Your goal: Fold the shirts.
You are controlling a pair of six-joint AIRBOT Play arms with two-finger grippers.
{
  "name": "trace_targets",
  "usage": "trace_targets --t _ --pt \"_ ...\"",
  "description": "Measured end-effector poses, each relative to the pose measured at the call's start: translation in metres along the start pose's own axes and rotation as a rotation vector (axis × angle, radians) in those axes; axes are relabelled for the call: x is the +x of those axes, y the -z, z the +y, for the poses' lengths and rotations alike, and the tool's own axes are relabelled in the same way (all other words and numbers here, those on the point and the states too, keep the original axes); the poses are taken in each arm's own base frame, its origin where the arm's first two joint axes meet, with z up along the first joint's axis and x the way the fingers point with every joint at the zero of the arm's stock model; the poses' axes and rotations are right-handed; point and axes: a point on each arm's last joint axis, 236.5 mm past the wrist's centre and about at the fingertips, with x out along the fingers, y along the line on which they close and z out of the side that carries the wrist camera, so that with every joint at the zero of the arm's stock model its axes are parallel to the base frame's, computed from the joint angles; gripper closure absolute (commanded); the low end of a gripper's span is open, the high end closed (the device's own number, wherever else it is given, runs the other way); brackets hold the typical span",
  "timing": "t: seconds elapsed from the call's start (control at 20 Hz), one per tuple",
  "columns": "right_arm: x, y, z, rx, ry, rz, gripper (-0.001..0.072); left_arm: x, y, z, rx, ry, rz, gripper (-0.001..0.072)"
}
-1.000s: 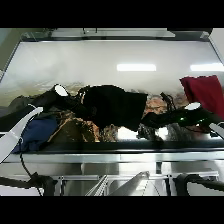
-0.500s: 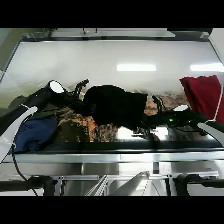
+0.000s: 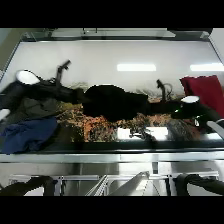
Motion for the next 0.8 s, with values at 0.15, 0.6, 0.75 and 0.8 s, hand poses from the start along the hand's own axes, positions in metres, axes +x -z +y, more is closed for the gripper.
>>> trace_targets --t 0.15,0.6,0.75,0.8 --pt "-0.084 -0.070 0.098 -0.307 -0.020 -0.249 0.0695 -0.096 -0.050 -0.076 0.147 0.093 -0.258 0.0694" --pt "-0.326 -0.055 0.357 -1.030 0.264 -0.968 0.0696 -0.349 -0.033 -0.315 0.787 -0.099 -0.986 0.0692" --pt "-0.344 -0.047 0.372 -1.084 0.366 -1.040 0.0695 -0.377 -0.030 -0.328 0.845 -0.245 -1.073 0.0692" --pt "-0.347 -0.050 0.367 -1.073 0.388 -1.039 0.0695 -0.380 -0.035 -0.321 0.833 -0.276 -1.071 0.0692"
